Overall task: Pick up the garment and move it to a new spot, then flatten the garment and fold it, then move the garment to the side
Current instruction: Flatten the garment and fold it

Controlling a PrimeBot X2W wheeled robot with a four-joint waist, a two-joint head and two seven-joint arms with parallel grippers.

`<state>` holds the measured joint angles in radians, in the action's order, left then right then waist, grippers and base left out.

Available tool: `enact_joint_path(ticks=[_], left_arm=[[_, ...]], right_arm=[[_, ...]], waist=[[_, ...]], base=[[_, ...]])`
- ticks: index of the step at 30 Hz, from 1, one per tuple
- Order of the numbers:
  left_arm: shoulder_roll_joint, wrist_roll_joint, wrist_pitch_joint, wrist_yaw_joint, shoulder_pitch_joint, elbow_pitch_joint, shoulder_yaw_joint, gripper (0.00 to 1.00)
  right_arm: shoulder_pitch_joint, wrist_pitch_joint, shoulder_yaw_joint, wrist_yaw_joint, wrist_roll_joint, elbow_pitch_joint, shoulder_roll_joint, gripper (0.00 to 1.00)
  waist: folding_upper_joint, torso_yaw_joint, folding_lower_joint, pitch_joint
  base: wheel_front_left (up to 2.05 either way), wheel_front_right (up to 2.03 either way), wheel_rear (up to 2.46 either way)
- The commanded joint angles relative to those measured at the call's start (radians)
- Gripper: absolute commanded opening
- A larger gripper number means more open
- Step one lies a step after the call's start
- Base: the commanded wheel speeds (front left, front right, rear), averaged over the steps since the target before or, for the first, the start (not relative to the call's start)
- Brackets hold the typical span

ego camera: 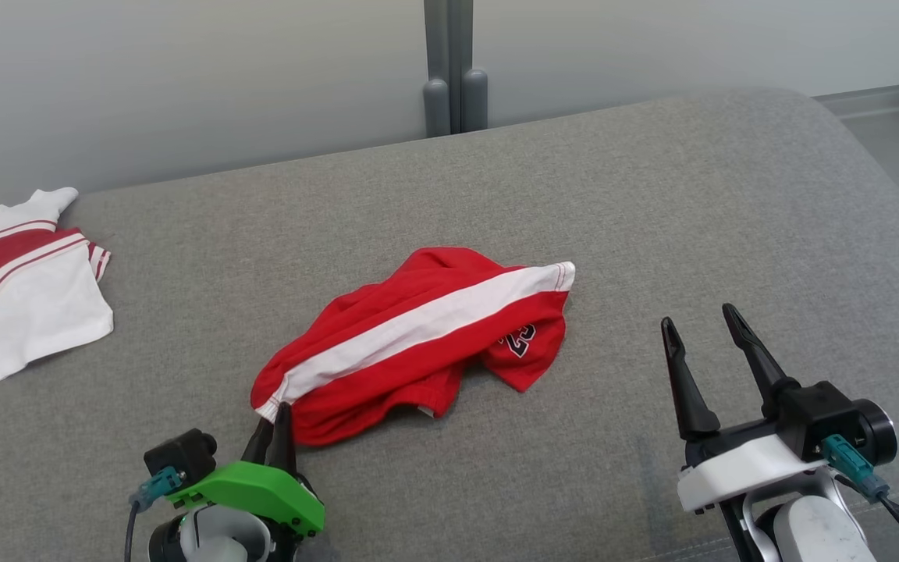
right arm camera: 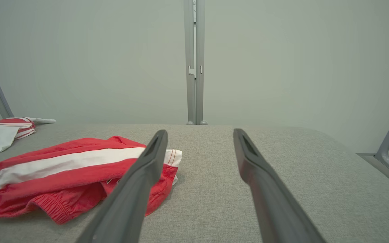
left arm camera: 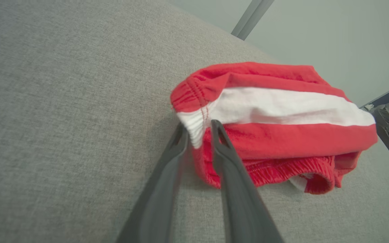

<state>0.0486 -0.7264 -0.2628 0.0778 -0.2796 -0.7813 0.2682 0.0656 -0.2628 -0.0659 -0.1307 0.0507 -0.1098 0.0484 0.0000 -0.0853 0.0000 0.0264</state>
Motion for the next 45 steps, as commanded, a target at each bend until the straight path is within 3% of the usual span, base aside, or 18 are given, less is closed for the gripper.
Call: enact_joint_path(ticks=[1,2,5,18,24,32,41,45], left_arm=[[0.004,-0.003,-0.003,-0.001,-0.012,0.005,-0.001,0.31],[0.003,-0.007,-0.002,0.001,-0.007,0.015,0.001,0.19],[0.003,-0.009,-0.002,0.002,-0.004,0.028,-0.002,0.00],[0.008,0.077,-0.002,0.003,0.028,0.088,-0.031,0.00],[0.033,0.156,-0.002,0.003,0.039,0.095,-0.068,0.00],[0.031,0.210,-0.002,0.018,0.000,0.083,-0.093,0.00],[0.012,0.241,-0.002,0.028,-0.038,0.086,-0.104,0.00],[0.006,0.249,-0.002,0.034,-0.046,0.090,-0.104,0.00]], right_arm=[[-0.010,-0.003,0.001,0.000,-0.004,-0.002,0.004,1.00],[-0.010,-0.003,0.001,0.000,-0.004,-0.003,0.004,1.00],[-0.007,-0.003,0.001,0.000,-0.002,-0.004,0.004,1.00],[0.028,-0.003,0.007,0.000,0.016,-0.036,0.004,1.00],[0.096,-0.003,-0.007,0.000,0.063,-0.148,0.003,1.00],[0.302,0.114,-0.142,0.000,0.252,-0.365,0.048,1.00],[0.495,0.225,-0.314,0.000,0.470,-0.510,0.119,1.00],[0.539,0.220,-0.357,0.000,0.541,-0.560,0.142,1.00]], waist=[[0.0000,0.001,0.0000,-0.001],[0.0000,0.003,0.0000,0.000],[0.0000,0.007,0.0000,0.001],[0.0000,0.024,0.0000,0.010],[0.0000,0.044,0.0000,0.025],[0.0000,0.069,0.0000,0.065],[0.0000,0.111,0.0000,0.121],[0.0000,0.127,0.0000,0.134]], base=[[0.00,0.00,0.00],[0.00,0.00,0.00],[0.00,0.00,0.00],[0.00,0.00,0.00],[0.00,0.00,0.00],[0.00,0.00,0.00],[0.00,0.00,0.00],[0.00,0.00,0.00]])
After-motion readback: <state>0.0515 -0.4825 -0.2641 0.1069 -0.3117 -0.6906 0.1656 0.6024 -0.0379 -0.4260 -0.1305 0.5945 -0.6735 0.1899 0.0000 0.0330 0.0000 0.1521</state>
